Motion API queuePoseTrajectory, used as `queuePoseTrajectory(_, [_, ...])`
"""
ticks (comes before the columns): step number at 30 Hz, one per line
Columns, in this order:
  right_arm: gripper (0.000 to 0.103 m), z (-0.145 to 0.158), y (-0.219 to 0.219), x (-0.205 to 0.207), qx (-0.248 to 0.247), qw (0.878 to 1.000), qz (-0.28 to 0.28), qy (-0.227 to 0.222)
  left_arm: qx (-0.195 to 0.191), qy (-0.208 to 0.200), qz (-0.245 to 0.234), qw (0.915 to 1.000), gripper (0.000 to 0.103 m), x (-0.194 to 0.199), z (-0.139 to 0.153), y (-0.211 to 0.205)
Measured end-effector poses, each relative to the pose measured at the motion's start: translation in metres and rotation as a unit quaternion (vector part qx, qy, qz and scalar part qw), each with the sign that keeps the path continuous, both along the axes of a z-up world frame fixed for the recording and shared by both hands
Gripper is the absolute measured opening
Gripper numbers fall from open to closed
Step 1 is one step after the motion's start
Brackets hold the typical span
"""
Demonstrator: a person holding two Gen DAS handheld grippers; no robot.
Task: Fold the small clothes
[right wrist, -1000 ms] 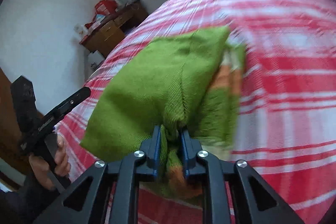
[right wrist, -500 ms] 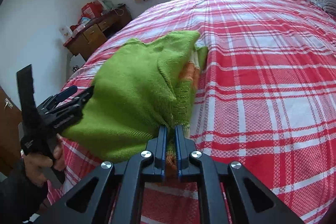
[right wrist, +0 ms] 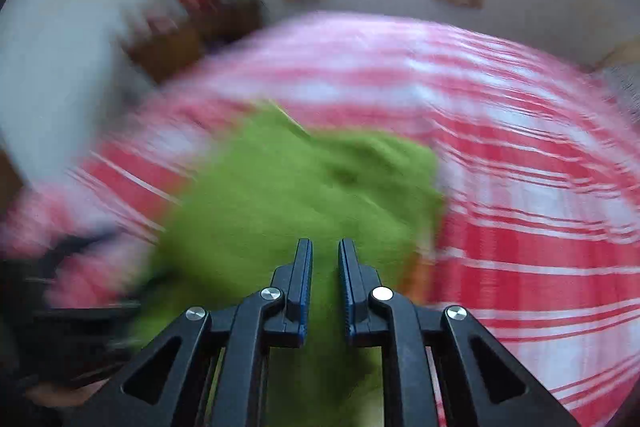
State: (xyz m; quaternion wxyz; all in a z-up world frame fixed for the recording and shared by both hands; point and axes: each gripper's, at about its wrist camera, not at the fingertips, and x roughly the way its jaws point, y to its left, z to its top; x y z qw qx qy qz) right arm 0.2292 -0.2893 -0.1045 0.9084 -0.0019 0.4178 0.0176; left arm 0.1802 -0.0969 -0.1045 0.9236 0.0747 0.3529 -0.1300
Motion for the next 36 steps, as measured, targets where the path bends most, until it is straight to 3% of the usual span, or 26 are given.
queuePoseTrajectory(3, [0.000,-0.007,-0.033,0.012,0.071,0.996,-0.049,-0.004,0.013,0.006,-0.002,0.9999,0.085,0.009,-0.001,-0.012])
queuePoseTrajectory(7, [0.000,-0.007,-0.050,0.016,0.104,0.993,-0.058,-0.005,0.032,0.001,0.010,0.9994,0.100,0.014,-0.002,-0.015])
queuePoseTrajectory(11, [0.003,0.016,-0.063,-0.030,0.130,0.987,-0.083,-0.042,-0.050,0.058,0.004,0.9971,0.103,0.028,-0.009,0.010])
queuePoseTrajectory(13, [0.004,0.024,-0.064,-0.065,0.157,0.984,-0.058,-0.056,-0.089,0.085,-0.003,0.9924,0.103,0.035,-0.014,0.018])
queuePoseTrajectory(18, [0.004,0.019,-0.044,-0.113,0.114,0.992,-0.015,-0.049,-0.072,0.066,0.002,0.9952,0.103,0.025,-0.012,0.015])
queuePoseTrajectory(21, [0.004,0.007,-0.040,-0.113,0.076,0.997,-0.016,-0.026,-0.060,0.054,0.007,0.9967,0.103,0.020,-0.010,0.012])
queuePoseTrajectory(26, [0.006,0.000,-0.051,-0.110,0.114,0.993,-0.020,-0.024,-0.055,0.049,0.009,0.9972,0.103,0.020,-0.010,0.011])
queuePoseTrajectory(28, [0.028,0.003,-0.053,-0.113,0.133,0.990,-0.018,-0.033,-0.065,0.056,0.008,0.9962,0.103,0.022,-0.011,0.013])
queuePoseTrajectory(29, [0.053,0.004,-0.051,-0.115,0.128,0.991,-0.016,-0.036,-0.072,0.060,0.008,0.9955,0.103,0.024,-0.012,0.015])
queuePoseTrajectory(30, [0.065,0.005,-0.047,-0.116,0.112,0.993,-0.013,-0.041,-0.079,0.065,0.008,0.9947,0.103,0.025,-0.012,0.017])
queuePoseTrajectory(34, [0.065,0.008,-0.034,-0.118,0.074,0.996,0.010,-0.053,-0.094,0.072,0.008,0.9929,0.103,0.026,-0.014,0.020])
queuePoseTrajectory(35, [0.061,0.007,-0.031,-0.115,0.059,0.997,0.011,-0.050,-0.093,0.071,0.008,0.9932,0.103,0.025,-0.013,0.019])
queuePoseTrajectory(36, [0.045,0.005,-0.026,-0.112,0.041,0.998,0.017,-0.048,-0.093,0.070,0.008,0.9932,0.103,0.025,-0.014,0.020])
